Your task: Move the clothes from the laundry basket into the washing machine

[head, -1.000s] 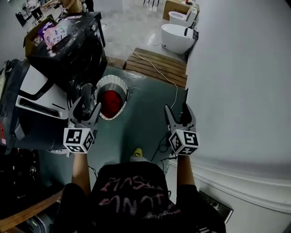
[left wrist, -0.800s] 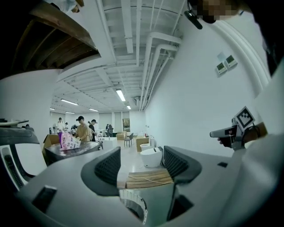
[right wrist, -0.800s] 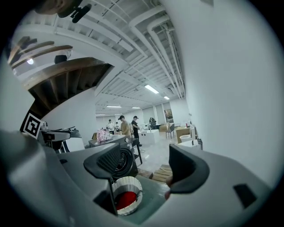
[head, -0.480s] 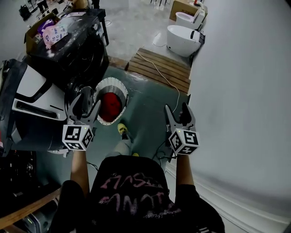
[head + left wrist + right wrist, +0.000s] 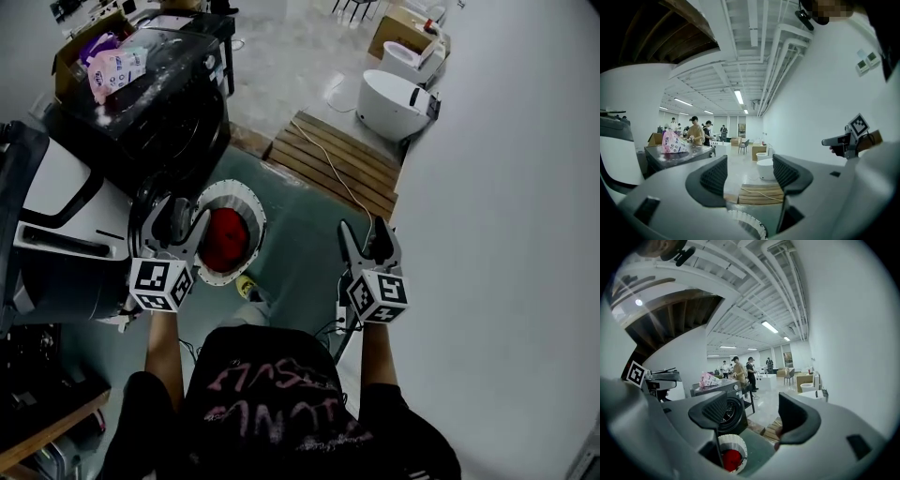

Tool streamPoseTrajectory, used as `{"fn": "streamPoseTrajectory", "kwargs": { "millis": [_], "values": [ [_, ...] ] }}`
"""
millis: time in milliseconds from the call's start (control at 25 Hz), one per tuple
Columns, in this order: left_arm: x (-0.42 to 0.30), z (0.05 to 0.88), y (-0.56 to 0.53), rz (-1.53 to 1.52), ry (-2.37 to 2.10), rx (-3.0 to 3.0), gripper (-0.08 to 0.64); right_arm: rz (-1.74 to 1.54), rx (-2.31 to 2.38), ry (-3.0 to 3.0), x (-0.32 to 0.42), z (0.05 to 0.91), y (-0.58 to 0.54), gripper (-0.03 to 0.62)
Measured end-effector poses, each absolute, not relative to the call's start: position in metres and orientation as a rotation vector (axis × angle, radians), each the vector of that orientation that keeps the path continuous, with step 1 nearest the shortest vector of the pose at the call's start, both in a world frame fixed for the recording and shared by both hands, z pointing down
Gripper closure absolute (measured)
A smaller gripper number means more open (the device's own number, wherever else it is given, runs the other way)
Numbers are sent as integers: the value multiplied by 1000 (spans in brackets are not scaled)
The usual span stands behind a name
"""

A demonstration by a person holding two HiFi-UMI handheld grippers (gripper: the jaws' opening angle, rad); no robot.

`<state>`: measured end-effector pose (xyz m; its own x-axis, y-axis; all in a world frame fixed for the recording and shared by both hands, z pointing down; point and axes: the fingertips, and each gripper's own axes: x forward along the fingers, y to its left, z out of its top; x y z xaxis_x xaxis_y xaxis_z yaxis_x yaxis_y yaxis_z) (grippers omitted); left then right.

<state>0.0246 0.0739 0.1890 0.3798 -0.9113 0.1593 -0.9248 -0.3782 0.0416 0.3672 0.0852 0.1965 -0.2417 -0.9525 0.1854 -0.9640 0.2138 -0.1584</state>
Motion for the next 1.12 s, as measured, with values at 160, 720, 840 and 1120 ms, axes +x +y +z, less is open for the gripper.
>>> {"fn": "streamPoseTrajectory", "kwargs": {
  "millis": [160, 720, 840, 1120],
  "values": [
    [1, 198, 17, 161, -1714, 2443, 255, 371, 1843, -2430, 346, 196, 12, 244],
    [-94, 216, -48, 169, -1909, 2225, 255, 350, 1468, -2605, 210, 197, -139, 244],
    [-119, 220, -41, 164, -1986, 2139, 255, 349, 1346, -2653, 176, 200, -155, 244],
    [-155, 239, -21, 136, -2176, 1882, 255, 361, 1008, -2751, 98, 226, -198, 244]
  ]
}}
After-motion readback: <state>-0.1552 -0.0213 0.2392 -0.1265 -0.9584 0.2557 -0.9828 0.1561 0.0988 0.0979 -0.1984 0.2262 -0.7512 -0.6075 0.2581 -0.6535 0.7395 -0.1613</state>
